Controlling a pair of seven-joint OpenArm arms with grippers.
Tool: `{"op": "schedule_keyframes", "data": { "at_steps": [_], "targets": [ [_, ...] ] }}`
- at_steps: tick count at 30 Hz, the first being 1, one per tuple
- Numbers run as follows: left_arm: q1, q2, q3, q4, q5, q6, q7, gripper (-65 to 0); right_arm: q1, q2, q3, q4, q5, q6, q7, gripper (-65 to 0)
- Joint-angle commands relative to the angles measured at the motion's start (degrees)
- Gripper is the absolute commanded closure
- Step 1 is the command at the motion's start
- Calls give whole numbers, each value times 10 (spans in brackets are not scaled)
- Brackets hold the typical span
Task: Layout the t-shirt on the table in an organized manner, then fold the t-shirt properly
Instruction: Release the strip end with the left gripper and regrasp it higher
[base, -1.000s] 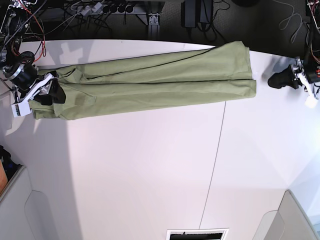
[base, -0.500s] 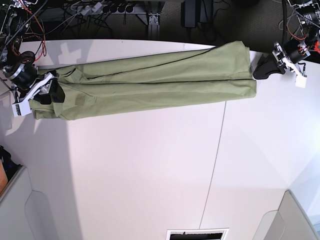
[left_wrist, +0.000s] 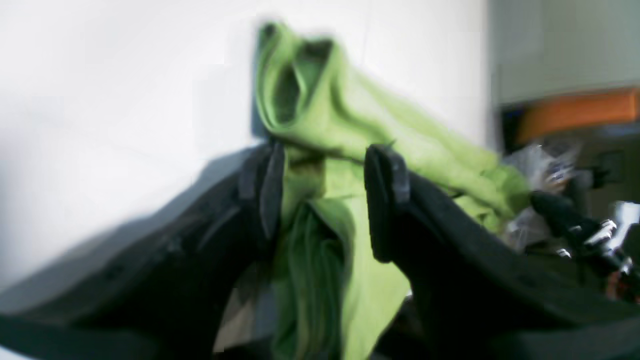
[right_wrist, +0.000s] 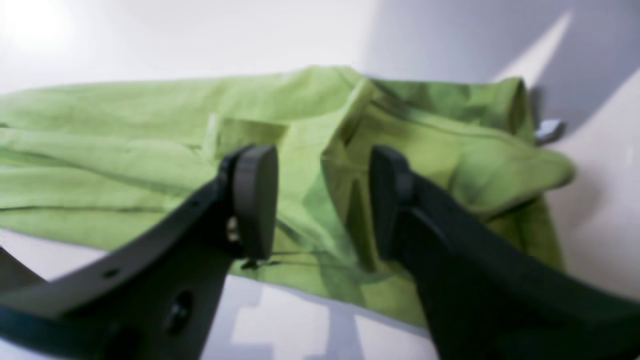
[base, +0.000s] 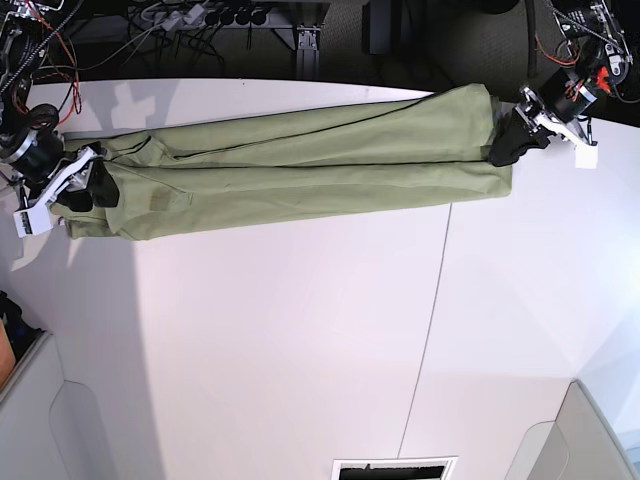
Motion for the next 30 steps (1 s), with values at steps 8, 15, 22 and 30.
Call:
{"op": "schedule_keyframes", "data": {
  "at_steps": [8,15,22,30],
  "targets": [
    [30,52,5,117,125,-5,-56,-302,6,23,4,10,24,0,13,-297],
    [20,78,6,129,195,24,-127,-302,6,23,4,10,28,0,15,-297],
    [-19,87,7,129,221,29,-127,-280,6,23,4,10,28,0,14,-297],
    [-21,81,19,132,244,10,-128,0,6,23,4,10,28,0,11,-297]
  ]
}}
